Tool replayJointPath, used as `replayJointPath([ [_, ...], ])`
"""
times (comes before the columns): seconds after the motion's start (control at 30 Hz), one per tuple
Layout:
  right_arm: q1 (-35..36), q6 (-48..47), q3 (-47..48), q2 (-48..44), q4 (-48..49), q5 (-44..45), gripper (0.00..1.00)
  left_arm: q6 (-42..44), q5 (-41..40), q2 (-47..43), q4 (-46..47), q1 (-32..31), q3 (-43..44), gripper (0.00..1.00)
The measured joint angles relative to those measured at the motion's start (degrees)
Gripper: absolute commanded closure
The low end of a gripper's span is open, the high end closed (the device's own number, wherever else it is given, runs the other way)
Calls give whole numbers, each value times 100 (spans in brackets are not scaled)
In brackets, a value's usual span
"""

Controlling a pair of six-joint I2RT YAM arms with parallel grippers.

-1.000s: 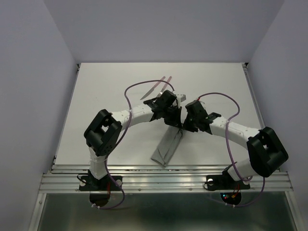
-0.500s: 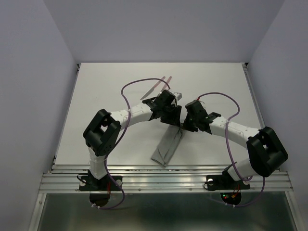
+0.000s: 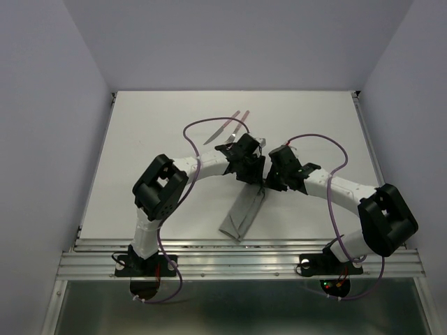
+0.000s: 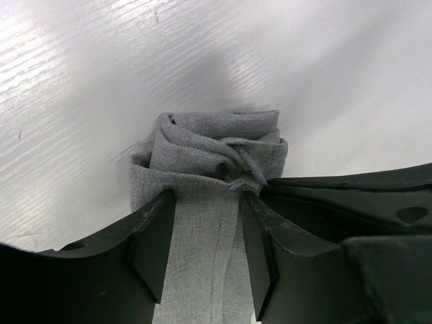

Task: Fold the napkin into a case and place the utensils inside
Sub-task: Stuff the smaller-rectangle-folded napkin at the center of the board.

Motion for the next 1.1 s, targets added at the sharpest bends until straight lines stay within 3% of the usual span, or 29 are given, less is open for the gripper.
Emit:
replayJointPath([
  [0.4,0,-2,0,0,-15,4,99,-87,-131,175,-28,-81,334,49],
  [0.63,0,0,0,0,-11,2,99,-122,-199,328,-39,-120,398,67],
  [0.73,0,-2,0,-2,-13,2,99,-129,-205,328,-42,-138,398,84],
  [0.87,0,-2,0,-9,-13,2,99,-133,-203,328,-57,-138,398,100],
  [1.1,0,0,0,-13,-13,2,99,-140,-142,328,-59,-138,398,100],
])
